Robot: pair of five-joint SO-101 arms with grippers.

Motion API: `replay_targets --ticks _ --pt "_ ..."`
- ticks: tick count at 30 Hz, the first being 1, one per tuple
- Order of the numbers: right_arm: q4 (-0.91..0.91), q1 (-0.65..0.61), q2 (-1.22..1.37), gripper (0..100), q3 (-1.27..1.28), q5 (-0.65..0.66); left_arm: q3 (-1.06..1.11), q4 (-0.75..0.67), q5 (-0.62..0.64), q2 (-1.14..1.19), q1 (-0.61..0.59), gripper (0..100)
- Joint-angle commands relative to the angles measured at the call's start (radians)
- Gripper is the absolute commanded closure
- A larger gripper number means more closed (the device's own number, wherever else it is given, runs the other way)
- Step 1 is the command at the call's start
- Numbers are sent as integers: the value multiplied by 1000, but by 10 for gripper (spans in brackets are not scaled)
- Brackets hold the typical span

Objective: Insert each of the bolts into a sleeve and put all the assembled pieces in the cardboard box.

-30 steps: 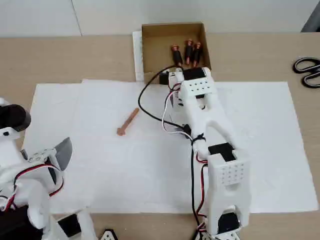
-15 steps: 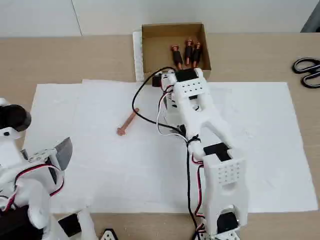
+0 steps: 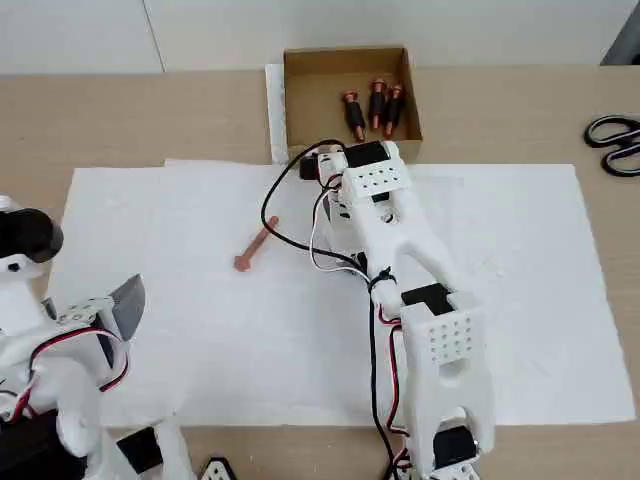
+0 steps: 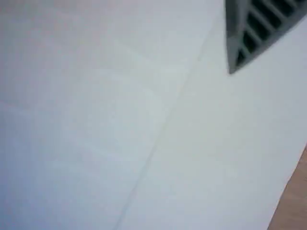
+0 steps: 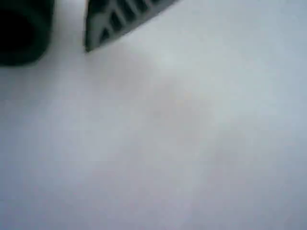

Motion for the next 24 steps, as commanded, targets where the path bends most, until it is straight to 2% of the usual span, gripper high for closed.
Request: replay_targets --ticks 1,4,10,17,24 --pt "-13 5 16 916 -9 8 -10 15 8 -3 -6 669" --pt "-13 19 15 997 -9 8 -10 15 8 -3 -6 669" --pt "2 48 -10 993 -12 9 -10 15 8 -3 -6 669" --pt "76 58 -288 995 -20 29 -12 15 8 14 -6 669" --pt "82 74 -495 995 -2 29 -22 15 2 215 -3 669"
